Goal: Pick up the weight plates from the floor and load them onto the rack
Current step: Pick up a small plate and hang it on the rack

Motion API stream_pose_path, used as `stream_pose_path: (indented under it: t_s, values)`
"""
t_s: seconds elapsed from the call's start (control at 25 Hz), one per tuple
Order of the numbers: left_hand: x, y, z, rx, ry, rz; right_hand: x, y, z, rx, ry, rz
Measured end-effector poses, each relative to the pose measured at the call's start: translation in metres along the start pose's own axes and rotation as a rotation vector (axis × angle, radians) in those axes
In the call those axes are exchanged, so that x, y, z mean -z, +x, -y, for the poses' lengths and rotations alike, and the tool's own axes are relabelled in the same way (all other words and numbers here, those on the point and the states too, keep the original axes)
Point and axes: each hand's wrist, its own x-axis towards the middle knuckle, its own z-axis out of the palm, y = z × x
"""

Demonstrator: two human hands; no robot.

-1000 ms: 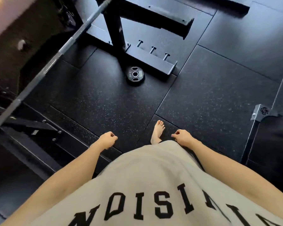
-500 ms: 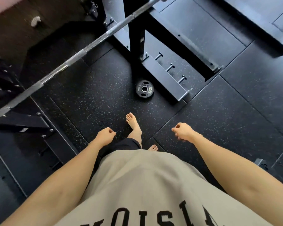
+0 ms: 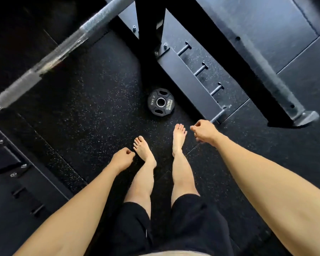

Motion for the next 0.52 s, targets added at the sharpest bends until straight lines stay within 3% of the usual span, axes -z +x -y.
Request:
stream_pose_path:
  t_s: [0.2,0.36,0.52]
  values:
    - [-0.046,0.153,-0.046,0.099,-0.187,-0.015,-0.029,0.19,0.027,0.071,-0.134,-0.036]
    - [-0.095,0.279,-0.081,0.185,-0.501,-0.021,-0.065,0.332,0.037,0.181,-0.315,-0.053]
    - [-0.132,0.378,-0.108,0.175,-0.669,0.021,-0.099,0.434,0.046,0.311,-0.451,-0.068]
